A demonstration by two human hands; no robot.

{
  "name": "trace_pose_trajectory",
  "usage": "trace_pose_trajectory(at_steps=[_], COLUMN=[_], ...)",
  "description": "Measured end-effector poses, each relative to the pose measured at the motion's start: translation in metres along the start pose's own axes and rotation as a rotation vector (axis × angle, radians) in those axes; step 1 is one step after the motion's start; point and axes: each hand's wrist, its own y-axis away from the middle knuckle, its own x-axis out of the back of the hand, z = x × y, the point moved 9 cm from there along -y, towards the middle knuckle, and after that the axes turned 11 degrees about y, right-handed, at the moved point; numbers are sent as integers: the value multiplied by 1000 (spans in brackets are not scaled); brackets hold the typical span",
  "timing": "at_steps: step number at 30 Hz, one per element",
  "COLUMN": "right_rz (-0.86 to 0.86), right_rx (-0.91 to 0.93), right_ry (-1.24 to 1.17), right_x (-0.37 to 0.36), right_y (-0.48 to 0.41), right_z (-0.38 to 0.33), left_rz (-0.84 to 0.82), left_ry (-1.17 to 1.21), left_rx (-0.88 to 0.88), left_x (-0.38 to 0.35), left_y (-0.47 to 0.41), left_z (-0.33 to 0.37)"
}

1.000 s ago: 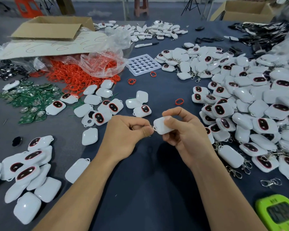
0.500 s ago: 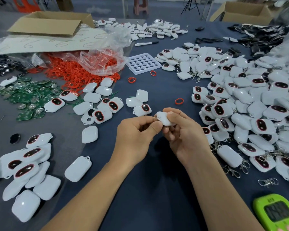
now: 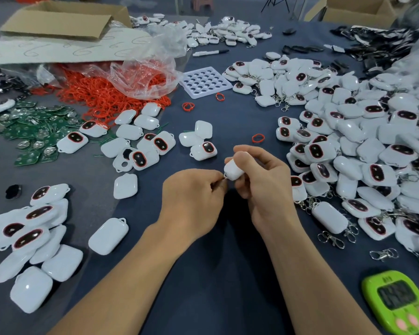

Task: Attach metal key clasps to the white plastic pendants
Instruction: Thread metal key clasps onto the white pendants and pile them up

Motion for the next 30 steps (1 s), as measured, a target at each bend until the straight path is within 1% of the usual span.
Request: trace_pose_trajectory(at_steps=[2,5,9,11,13,16,18,22,26,30], right_rz=[-17,-69,-121,-126,-111,-87,-87,-97,-100,-89], right_rx=[-57,-144,-193,-212,-214,-200,-191,-172,-157,-138], right_ry=[-91,-183,-248,-260,-260,-247,-242,-246,-208,-197], right_x=[0,-1,-10,-11,-8,-4,-4,-6,-6,-5], right_y=[-3,-5,-3,-3,-4,-5,-5,-4,-3,0], right_z=[1,7,13,15,16,15,15,13,13,12], left_rz=[3,-43,-74,-77,-57,31,59,59,81,58], left_ry=[145,448,652,635,553,429,399,391,504,519], left_rx=[17,79,114,89,64,73,82,91,110,107], left_x=[2,-1,-4,-3,-2,4,5,5,7,7], left_y=[-2,-7,-7,-6,-4,-1,-1,-1,-1,-3], left_z=[-1,-3,-4,-2,-1,-2,-4,-5,-9,-10])
